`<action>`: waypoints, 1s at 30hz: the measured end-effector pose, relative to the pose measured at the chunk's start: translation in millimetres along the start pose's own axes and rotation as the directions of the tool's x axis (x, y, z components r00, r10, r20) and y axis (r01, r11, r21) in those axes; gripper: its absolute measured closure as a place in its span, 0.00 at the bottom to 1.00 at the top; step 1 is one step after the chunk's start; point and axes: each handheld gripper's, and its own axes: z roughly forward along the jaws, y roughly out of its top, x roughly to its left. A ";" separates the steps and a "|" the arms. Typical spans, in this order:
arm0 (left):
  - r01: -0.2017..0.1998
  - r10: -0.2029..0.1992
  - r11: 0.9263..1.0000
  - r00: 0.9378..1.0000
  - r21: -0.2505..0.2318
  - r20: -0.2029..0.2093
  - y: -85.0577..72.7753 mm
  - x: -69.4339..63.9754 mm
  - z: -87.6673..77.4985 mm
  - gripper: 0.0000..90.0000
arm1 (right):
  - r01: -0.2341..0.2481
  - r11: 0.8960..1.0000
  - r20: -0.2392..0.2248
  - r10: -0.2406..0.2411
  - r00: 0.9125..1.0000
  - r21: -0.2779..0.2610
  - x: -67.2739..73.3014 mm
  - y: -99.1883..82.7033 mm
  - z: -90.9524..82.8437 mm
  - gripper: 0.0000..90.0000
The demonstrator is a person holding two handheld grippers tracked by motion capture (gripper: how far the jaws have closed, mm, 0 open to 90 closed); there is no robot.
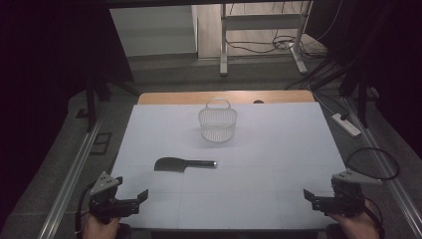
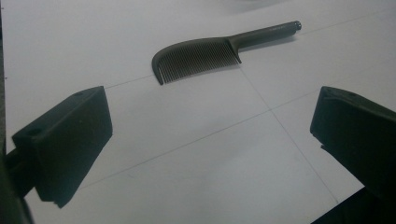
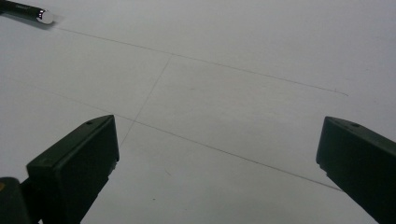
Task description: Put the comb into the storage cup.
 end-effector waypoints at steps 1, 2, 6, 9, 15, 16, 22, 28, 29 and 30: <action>-0.007 0.007 1.000 1.000 0.004 -0.003 -0.2 -0.6 -0.2 0.00 | 0.000 1.000 -0.006 0.000 1.000 -0.001 -0.2 0.1 0.2 0.00; -0.006 0.006 1.000 1.000 0.004 -0.003 -0.3 -0.5 -0.2 0.00 | 0.002 1.000 -0.007 -0.002 1.000 -0.001 0.2 0.2 0.2 0.00; 0.003 -0.003 1.000 1.000 0.003 0.003 -0.3 0.5 -0.1 0.00 | 0.016 1.000 -0.003 -0.016 1.000 0.002 1.8 0.3 0.3 0.00; 0.007 -0.007 1.000 1.000 0.003 0.006 -0.4 1.2 0.0 0.00 | 0.017 1.000 -0.001 -0.017 1.000 0.005 2.0 0.4 0.7 0.00; 0.016 -0.016 1.000 1.000 0.001 0.012 -0.9 2.3 -0.7 0.00 | 0.022 1.000 -0.005 -0.022 1.000 0.009 2.3 0.7 1.3 0.00; 0.016 -0.016 1.000 1.000 0.001 0.012 -0.9 2.3 -0.7 0.00 | 0.022 1.000 -0.005 -0.022 1.000 0.009 2.3 0.7 1.3 0.00; 0.018 -0.018 1.000 1.000 0.004 0.019 -0.5 2.9 -0.2 0.00 | 0.022 1.000 -0.009 -0.022 1.000 0.012 2.1 0.6 1.5 0.00; 0.027 -0.028 1.000 0.997 0.008 0.070 0.8 2.8 0.6 0.00 | 0.040 0.999 -0.017 -0.039 0.999 0.021 3.6 1.0 2.6 0.00; 0.029 -0.029 1.000 0.996 0.007 0.079 1.4 2.4 1.1 0.00 | 0.042 0.999 -0.016 -0.042 0.999 0.023 3.9 1.1 2.6 0.00; 0.021 -0.022 1.000 0.997 0.010 0.081 2.6 1.3 1.9 0.00 | 0.043 0.999 -0.015 -0.043 0.999 0.022 4.0 1.1 2.6 0.00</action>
